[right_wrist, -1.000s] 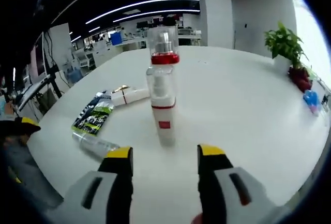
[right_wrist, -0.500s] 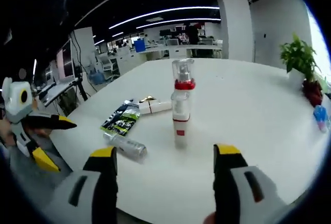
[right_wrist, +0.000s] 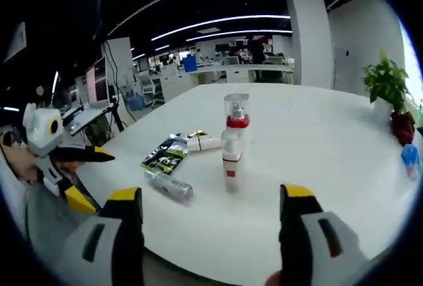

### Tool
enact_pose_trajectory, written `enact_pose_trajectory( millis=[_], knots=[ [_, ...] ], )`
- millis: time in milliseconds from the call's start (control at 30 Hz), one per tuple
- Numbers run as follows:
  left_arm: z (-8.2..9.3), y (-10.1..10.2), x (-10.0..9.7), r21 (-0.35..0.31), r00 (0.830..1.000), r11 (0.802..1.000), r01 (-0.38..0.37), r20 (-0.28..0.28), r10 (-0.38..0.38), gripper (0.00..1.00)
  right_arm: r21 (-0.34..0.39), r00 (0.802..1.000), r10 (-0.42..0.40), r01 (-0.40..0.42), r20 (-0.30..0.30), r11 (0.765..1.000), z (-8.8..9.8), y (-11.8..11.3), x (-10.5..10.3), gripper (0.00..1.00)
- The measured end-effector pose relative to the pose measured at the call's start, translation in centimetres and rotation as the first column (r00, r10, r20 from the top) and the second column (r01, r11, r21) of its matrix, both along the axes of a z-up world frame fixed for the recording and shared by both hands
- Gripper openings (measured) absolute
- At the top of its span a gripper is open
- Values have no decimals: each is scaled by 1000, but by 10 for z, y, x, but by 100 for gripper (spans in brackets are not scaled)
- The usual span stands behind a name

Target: Arrange the skincare products in the storage area until every visible bottle or jar stands upright without overlapping.

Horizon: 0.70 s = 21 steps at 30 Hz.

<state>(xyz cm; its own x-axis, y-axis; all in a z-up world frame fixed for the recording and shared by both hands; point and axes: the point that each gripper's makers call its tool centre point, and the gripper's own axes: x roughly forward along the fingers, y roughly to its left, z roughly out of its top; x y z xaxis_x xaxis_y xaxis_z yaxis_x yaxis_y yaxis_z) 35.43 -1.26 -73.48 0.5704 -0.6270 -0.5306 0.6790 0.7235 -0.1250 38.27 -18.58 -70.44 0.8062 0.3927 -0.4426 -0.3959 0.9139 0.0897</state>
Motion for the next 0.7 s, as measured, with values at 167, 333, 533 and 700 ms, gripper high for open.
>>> enact_pose_trajectory(
  millis=[167,333,533,700],
  knots=[
    [-1,2,1,4,1000,1000,-15,-1,15,89,-36,999,52,-52,16,998,-5,8,-1,91],
    [-1,4,2,21,1000,999,-27,11,27,89,-40,997,76,-75,31,996,-3,11,-3,94],
    [1,7,4,16,999,999,-42,19,42,93,35,998,35,-37,44,999,3,4,1,95],
    [2,7,5,9,999,999,-43,20,43,96,15,997,52,-53,51,998,3,8,0,94]
  ],
)
